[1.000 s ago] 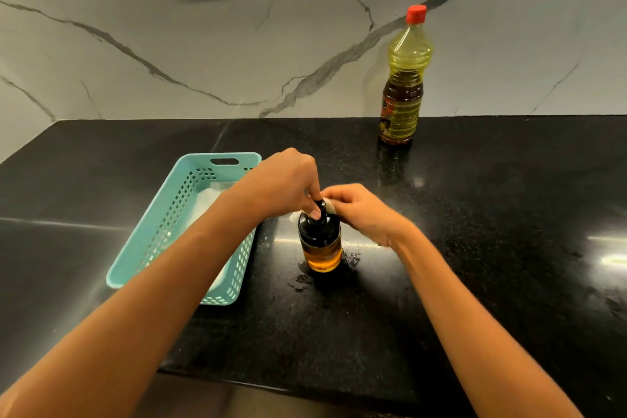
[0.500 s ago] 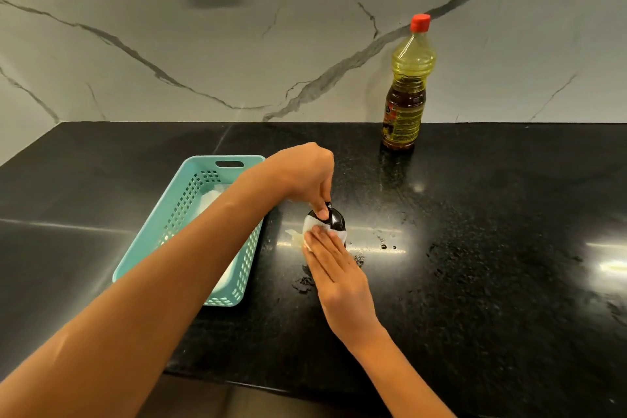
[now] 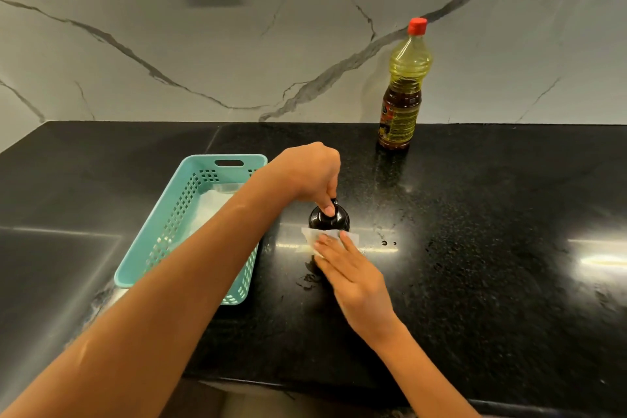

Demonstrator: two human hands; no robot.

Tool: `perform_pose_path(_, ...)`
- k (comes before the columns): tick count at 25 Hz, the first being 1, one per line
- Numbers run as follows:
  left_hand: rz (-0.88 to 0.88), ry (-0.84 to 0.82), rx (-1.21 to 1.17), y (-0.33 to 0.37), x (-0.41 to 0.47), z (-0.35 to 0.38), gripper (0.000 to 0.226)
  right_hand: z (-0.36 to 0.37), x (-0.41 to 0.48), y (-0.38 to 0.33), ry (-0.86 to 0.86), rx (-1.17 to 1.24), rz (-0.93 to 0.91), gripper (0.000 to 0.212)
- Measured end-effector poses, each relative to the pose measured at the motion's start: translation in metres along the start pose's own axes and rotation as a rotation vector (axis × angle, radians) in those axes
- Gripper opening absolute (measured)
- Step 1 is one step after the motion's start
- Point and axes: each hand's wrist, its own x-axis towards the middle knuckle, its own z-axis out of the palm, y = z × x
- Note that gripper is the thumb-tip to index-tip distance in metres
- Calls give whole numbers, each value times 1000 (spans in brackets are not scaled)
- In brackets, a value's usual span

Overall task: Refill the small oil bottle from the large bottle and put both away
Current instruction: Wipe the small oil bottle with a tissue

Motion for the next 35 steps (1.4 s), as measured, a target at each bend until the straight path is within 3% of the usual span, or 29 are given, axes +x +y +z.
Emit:
perform_pose_path(3, -11, 133, -161, -10, -14, 20, 35, -13, -18, 14, 52, 118, 309, 25)
perform_pose_path(5, -54, 364, -438, -8, -28, 53, 42, -21, -21, 21, 62, 214, 527, 38)
perform_pose_path(7, -129, 542, -812, 1, -39, 93, 63, -30, -22, 24, 119, 322, 724, 38)
perform_pose_path(9, -204, 536, -1060, 8, -38, 129, 86, -36, -23, 23, 144, 386, 875, 38)
perform_pose_path(11, -245, 503, -1149, 14, -29, 154, 88, -42, -27, 20, 147, 407, 960, 38)
perform_pose_path(18, -428, 679, -1198, 28, -5, 172, 54, -58, -33, 11, 82, 351, 980, 26)
perform_pose_path(22, -405, 706, -1166, 27, -11, 156, 45, -65, -29, 12, 156, 439, 1145, 21)
perform_pose_path(28, -128, 789, -1114, 28, -27, 54, 41, -79, 13, 7, 423, 790, 1284, 28)
perform_pose_path(32, 22, 842, -1090, 34, -42, -22, 33, -103, 72, -9, 597, 947, 1253, 20)
perform_pose_path(35, 35, 865, -1080, 41, -48, -58, 28, -122, 119, -23, 685, 1084, 1173, 13)
